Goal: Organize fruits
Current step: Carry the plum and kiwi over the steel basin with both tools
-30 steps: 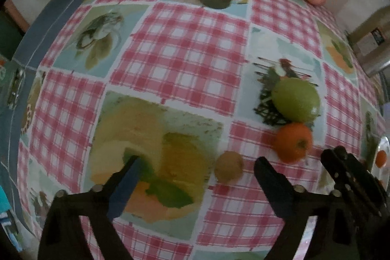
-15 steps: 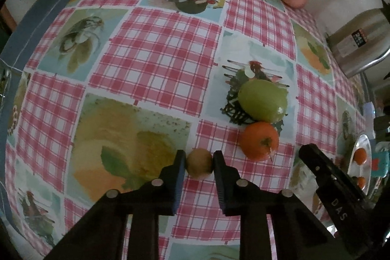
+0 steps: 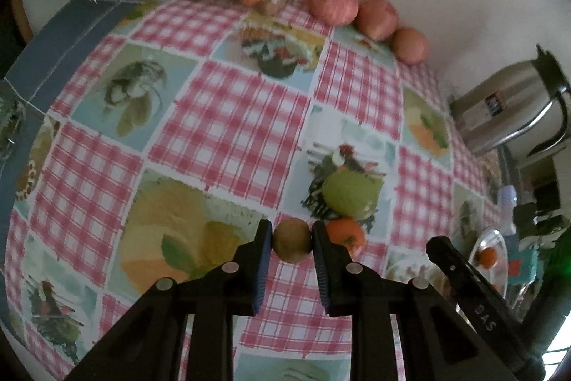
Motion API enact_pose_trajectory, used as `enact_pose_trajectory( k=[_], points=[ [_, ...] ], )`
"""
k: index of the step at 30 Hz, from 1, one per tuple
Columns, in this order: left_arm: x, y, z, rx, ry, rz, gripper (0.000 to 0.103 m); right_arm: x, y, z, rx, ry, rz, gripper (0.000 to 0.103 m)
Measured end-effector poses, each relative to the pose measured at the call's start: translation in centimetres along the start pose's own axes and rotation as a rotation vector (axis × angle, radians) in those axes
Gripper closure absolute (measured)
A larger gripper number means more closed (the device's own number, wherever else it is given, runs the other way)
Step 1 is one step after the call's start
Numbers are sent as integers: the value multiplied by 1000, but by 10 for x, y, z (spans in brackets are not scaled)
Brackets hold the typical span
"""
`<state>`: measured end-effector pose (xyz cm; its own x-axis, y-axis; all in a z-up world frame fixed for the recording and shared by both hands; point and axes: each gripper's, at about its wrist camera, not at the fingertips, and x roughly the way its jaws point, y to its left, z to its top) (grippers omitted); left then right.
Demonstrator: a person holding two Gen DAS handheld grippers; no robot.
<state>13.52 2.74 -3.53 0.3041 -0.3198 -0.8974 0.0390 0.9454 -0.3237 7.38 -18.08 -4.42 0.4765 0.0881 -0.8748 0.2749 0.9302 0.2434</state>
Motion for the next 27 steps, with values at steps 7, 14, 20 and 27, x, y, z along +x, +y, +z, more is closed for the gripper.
enact_pose_trajectory(
  k=[7,14,20,27],
  points=[
    [-18,-5,-1,5,-56,-25,79,-30,1,6,5,-60,9,77],
    [-29,-18,-4,24,-82,-31,79,-47,-4,7,18,-83,-5,77],
    [-23,-40,-9,76,-63,-40,79,-43,-18,4,55,-48,-27,77],
    [-15,-67,-19,136,-38,-54,79,-44,-45,3,130,-28,-51,77]
  ],
)
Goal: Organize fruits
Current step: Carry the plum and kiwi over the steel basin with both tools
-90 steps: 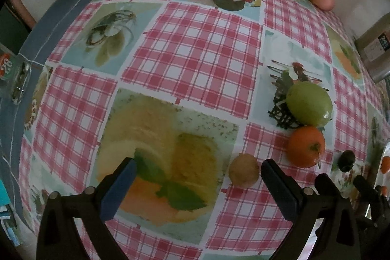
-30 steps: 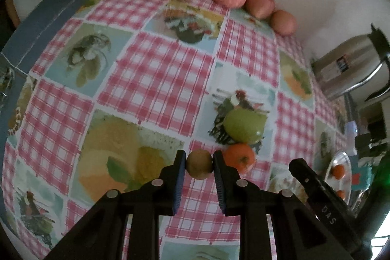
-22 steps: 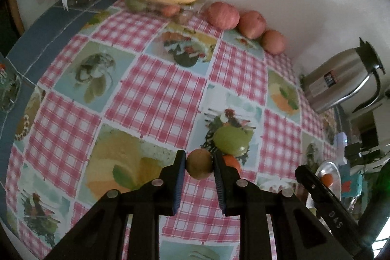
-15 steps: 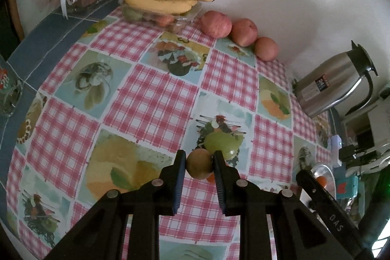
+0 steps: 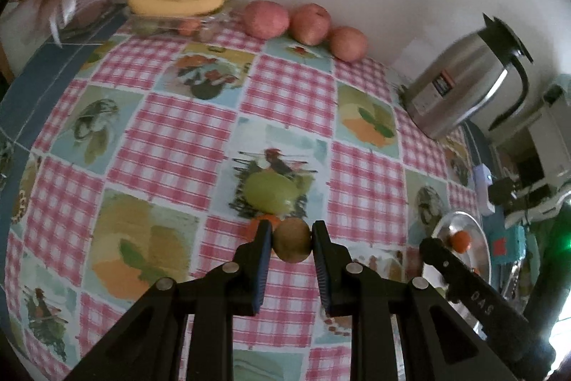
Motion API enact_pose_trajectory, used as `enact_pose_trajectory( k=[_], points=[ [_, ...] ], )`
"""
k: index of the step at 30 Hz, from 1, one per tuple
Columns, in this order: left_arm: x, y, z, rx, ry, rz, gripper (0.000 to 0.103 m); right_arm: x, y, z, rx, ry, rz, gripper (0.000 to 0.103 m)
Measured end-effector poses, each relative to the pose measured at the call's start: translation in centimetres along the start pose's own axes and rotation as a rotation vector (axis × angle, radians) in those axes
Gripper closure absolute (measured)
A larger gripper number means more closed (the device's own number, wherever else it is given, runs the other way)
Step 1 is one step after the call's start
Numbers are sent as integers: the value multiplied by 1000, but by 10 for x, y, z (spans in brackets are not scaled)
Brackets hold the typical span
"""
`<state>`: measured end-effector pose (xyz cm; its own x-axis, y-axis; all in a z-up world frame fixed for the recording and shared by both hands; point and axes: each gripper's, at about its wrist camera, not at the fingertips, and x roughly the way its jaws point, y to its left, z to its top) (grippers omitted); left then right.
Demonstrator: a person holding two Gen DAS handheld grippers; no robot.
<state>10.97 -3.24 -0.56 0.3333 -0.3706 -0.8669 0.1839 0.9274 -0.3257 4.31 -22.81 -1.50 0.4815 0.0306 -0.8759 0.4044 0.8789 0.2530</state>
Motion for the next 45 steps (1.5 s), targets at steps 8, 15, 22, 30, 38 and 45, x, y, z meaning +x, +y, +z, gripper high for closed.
enact_pose_trajectory(
  k=[8,15,22,30,38,45],
  points=[
    [12,-22,-7,46,33,-4,79,-11,-37,4,89,-11,-64,77],
    [21,-47,-16,98,62,-6,79,-23,-77,5,189,-33,-116,77],
    [30,-78,-28,163,85,-30,79,-30,-111,4,248,-39,-175,77],
    [35,-117,-41,262,72,-66,79,-40,-140,0,324,-58,-177,77],
    [47,-155,-54,347,41,-110,78,-43,-148,-2,351,-70,-170,77],
    [64,-176,-69,403,22,-115,78,-31,-149,-2,350,-39,-156,76]
  ],
)
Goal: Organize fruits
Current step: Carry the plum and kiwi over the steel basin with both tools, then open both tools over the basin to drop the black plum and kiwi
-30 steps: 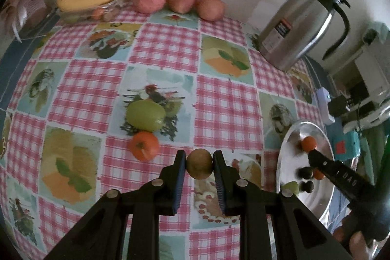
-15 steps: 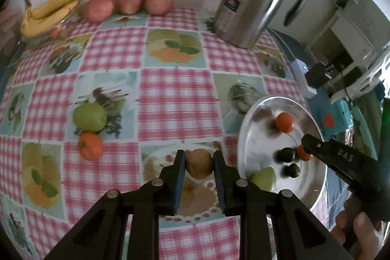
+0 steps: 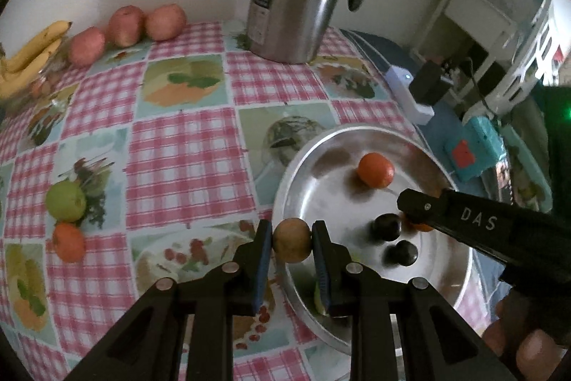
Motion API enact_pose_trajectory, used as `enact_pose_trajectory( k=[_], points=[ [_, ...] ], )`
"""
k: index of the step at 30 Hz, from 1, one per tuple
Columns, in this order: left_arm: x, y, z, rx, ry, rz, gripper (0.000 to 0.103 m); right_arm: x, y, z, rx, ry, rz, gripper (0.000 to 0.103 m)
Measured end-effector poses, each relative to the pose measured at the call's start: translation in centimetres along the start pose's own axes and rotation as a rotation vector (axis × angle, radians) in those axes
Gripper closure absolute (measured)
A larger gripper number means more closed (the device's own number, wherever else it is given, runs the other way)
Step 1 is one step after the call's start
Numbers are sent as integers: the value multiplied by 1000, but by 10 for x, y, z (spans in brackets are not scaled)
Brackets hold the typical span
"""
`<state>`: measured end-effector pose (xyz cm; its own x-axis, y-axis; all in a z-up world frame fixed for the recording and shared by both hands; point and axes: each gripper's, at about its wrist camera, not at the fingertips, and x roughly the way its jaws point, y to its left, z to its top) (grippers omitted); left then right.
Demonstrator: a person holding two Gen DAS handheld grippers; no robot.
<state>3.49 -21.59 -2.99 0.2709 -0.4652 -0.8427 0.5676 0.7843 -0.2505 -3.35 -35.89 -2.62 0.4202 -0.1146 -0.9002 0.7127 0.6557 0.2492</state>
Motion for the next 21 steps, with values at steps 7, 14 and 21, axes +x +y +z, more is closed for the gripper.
enact_pose_trajectory(
  k=[7,14,21],
  points=[
    [10,0,-3,-6,13,-12,78,7,1,-3,-7,28,-11,76],
    [13,-3,-4,14,20,-13,78,9,3,-5,-13,42,-10,76],
    [15,-2,-4,16,25,-5,78,15,7,-7,-30,68,-20,76]
  ],
)
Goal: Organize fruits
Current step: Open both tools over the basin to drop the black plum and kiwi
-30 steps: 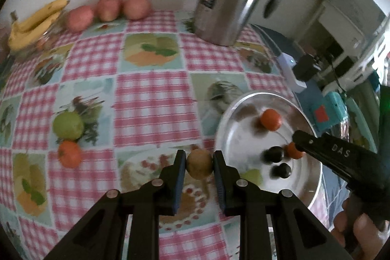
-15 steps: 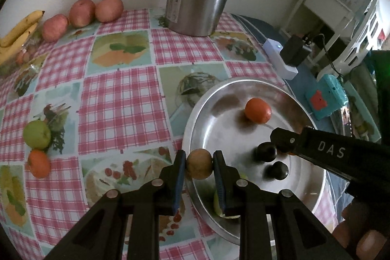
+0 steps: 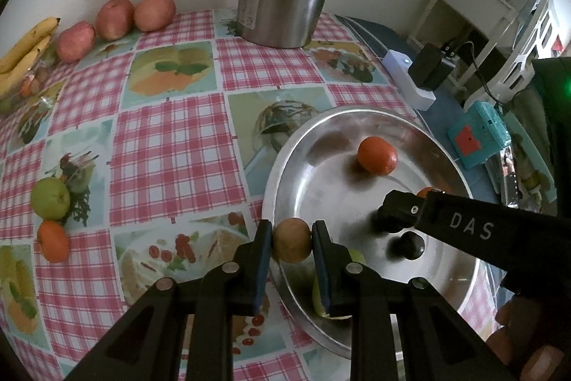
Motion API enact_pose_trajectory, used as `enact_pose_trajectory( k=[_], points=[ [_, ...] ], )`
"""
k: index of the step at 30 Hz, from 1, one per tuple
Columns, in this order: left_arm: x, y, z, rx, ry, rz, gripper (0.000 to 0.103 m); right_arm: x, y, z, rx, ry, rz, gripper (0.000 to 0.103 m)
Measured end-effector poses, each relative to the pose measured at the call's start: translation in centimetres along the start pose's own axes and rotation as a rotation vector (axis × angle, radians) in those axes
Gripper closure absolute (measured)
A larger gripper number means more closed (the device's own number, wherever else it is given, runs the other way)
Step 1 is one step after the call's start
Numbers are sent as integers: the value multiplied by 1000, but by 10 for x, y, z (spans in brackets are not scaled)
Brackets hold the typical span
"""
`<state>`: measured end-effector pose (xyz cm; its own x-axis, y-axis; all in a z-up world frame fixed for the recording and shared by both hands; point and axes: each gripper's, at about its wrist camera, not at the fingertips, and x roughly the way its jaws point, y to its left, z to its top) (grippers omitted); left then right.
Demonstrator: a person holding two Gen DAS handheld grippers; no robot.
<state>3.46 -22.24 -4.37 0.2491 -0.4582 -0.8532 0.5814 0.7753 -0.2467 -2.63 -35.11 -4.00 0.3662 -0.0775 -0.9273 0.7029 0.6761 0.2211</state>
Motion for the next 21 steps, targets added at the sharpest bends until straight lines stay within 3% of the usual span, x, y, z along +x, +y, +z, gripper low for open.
enact_pose_trajectory(
  k=[7,10,12,21],
  points=[
    [1,-2,0,14,7,-4,77,0,2,1,-10,8,-6,76],
    [0,-3,0,20,5,-3,71,-1,5,2,-23,6,-5,76],
    [-1,-4,0,23,3,-5,63,-1,7,2,-31,3,-10,74],
    [-9,5,4,-32,-11,-4,54,-7,5,4,-21,-21,-9,56]
  ],
)
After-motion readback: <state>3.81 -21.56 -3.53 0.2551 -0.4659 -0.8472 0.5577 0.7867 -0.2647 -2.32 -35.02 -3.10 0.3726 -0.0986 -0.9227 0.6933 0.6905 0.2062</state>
